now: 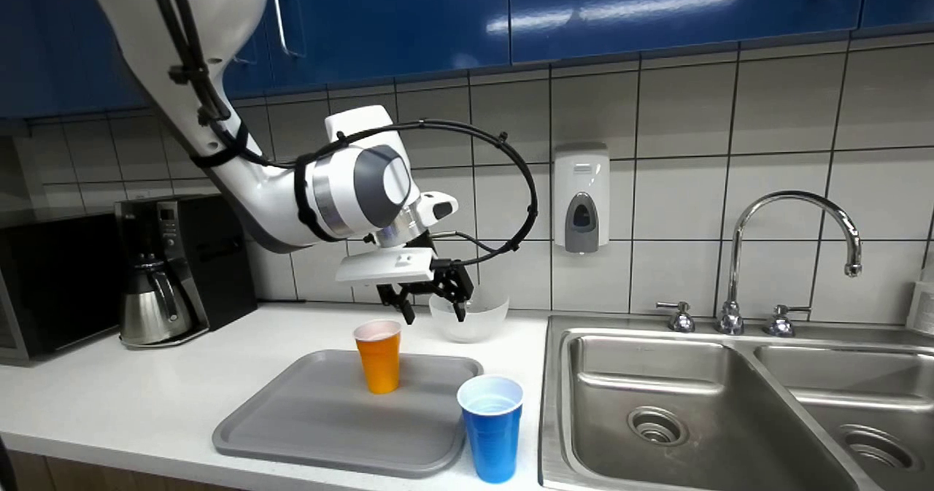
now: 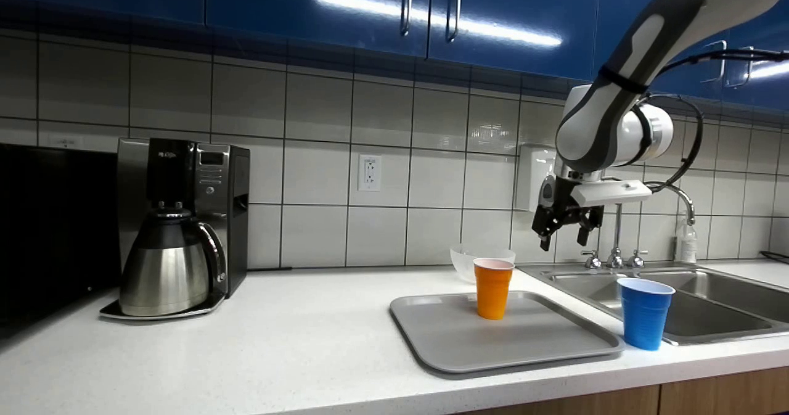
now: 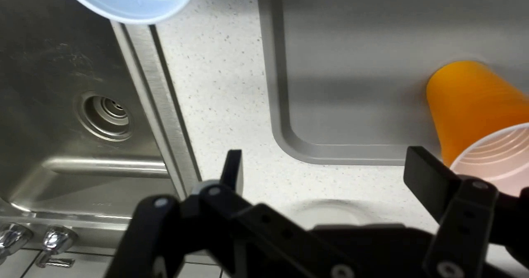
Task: Pick up the blue paper cup and move it to the bottom right side of the gray tray on the kitchen counter, pick up the orange paper cup and move it to the upper right side of the gray tray on the kitchen counter
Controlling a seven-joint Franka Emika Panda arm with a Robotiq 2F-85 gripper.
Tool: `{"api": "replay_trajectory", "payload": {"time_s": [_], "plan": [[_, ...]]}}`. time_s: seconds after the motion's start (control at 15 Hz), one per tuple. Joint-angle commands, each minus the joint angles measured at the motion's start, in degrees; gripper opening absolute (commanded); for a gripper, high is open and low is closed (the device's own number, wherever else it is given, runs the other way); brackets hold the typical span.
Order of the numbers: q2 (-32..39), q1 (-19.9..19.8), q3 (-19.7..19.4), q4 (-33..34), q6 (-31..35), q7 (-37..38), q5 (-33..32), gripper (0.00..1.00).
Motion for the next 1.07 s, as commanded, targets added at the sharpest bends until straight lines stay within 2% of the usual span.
{"api": "replay_trajectory", "payload": {"time_s": [0.0, 0.47, 1.0], "plan": [[4.5, 1.8, 0.7, 3.9, 1.4, -0.5, 3.6, 1.00], [9.1, 5.0, 1.8, 7.7, 1.8, -2.4, 8.9, 1.00], [14.2, 5.9, 3.7, 10.8, 1.2, -5.0, 13.8, 1.00]]}}
